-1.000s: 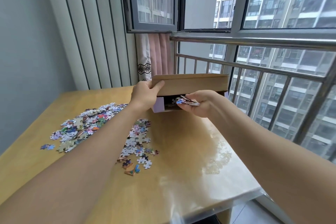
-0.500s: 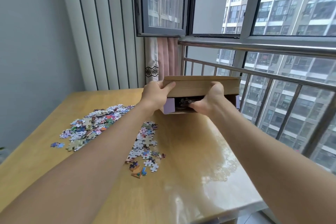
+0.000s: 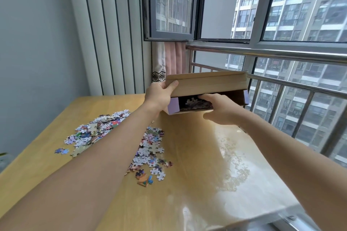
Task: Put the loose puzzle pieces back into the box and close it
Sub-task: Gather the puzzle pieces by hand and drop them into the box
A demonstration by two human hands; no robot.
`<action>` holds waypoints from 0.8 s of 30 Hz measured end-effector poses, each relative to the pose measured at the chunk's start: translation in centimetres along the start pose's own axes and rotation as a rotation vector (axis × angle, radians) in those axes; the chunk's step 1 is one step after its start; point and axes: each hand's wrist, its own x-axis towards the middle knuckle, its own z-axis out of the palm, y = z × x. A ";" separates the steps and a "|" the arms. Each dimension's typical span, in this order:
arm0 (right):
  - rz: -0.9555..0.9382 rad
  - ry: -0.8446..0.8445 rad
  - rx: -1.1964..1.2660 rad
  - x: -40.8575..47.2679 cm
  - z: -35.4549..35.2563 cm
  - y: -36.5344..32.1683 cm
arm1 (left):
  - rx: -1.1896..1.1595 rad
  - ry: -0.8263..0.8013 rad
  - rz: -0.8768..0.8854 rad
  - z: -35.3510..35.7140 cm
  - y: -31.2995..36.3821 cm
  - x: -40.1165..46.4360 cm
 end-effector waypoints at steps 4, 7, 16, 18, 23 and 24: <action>-0.155 0.267 -0.317 -0.1 0.7 0.5 | -0.095 0.020 -0.024 -0.4 0.3 0.2; -0.357 0.471 -0.315 0.4 1.1 0.6 | -0.170 0.082 -0.047 -1.1 0.9 0.5; -0.425 0.730 -0.200 1.8 -2.3 -1.1 | -0.151 0.118 0.076 -2.0 2.8 1.3; -0.409 0.602 -0.278 2.2 -2.4 -1.3 | -0.140 0.089 0.093 -1.9 2.9 1.2; -0.436 0.574 -0.337 2.4 -3.5 -0.8 | -0.126 0.039 0.099 -1.7 2.4 1.1; -0.438 0.573 -0.346 2.3 -3.5 -0.5 | -0.112 0.035 0.096 -1.6 2.1 1.2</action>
